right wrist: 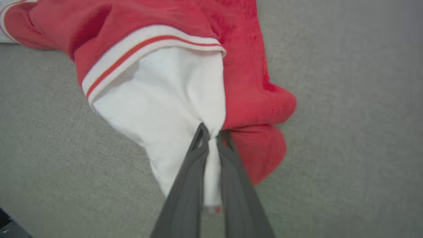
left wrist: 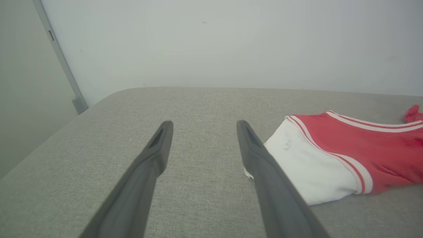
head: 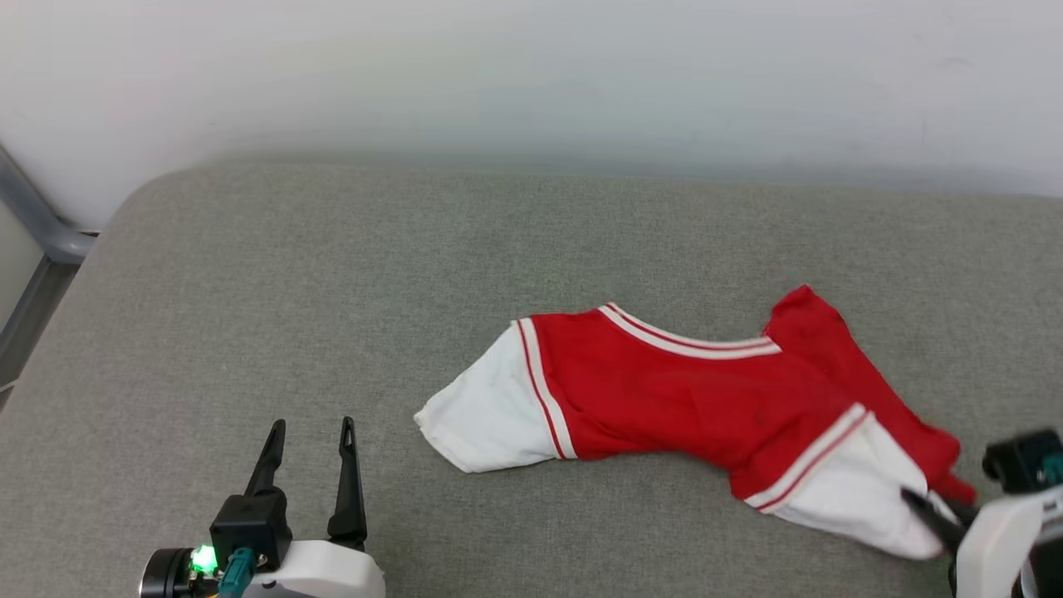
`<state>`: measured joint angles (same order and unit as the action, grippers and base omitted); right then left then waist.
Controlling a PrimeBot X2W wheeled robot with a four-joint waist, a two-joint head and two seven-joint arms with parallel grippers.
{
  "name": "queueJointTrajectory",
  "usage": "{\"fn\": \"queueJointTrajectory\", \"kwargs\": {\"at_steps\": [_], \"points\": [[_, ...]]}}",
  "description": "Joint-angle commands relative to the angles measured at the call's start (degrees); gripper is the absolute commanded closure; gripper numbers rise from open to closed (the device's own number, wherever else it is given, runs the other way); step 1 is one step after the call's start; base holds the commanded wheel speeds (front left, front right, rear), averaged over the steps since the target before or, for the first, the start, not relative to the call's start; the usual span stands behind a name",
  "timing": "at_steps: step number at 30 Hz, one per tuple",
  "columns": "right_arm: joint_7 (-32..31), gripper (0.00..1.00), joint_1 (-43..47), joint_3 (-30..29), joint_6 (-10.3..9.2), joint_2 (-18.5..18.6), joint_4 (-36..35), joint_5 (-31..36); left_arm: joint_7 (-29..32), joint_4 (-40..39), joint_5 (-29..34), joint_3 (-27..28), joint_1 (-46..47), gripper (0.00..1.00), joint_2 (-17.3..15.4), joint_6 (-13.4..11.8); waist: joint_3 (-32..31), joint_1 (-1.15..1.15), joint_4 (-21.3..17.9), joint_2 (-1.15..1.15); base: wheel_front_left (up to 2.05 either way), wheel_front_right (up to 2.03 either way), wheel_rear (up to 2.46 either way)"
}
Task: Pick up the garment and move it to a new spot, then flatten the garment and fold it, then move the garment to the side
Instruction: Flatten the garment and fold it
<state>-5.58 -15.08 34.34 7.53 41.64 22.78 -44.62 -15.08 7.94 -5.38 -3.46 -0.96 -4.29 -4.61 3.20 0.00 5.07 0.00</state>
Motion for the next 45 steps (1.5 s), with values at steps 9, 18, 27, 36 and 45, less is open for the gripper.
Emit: {"fn": "queueJointTrajectory", "kwargs": {"at_steps": [9,18,27,36,45], "points": [[0.4,1.00,15.3,-6.8,-0.07,-5.9,3.8,0.9,-0.1,-0.8,0.8,0.3,-2.5,0.00,0.4,0.6,-1.3,0.00,0.1,0.00,0.00,0.00,0.00],[5.6,0.00,17.6,-18.5,-0.06,-8.6,-1.3,6.6,-0.1,-0.5,1.7,0.4,-3.3,0.00,0.5,1.1,-2.5,0.00,-0.4,0.00,0.00,0.00,0.00],[1.2,0.00,19.3,-31.6,-0.06,-10.0,-17.4,14.7,-0.1,-0.6,2.2,0.0,-3.1,0.00,0.6,1.4,-2.7,0.00,-0.2,0.00,0.00,0.00,0.00],[-9.3,0.00,10.0,-29.5,-0.08,-5.9,-27.3,18.9,-0.1,-0.8,3.2,-1.3,-0.9,0.00,0.6,2.3,-0.6,0.00,0.7,0.00,0.00,0.00,0.00],[-24.5,0.00,-4.2,-16.5,-0.09,1.9,-25.3,11.9,-0.1,-1.5,3.4,-2.8,2.0,0.00,0.8,2.8,3.6,0.00,2.6,0.00,0.00,0.00,0.00]]}}
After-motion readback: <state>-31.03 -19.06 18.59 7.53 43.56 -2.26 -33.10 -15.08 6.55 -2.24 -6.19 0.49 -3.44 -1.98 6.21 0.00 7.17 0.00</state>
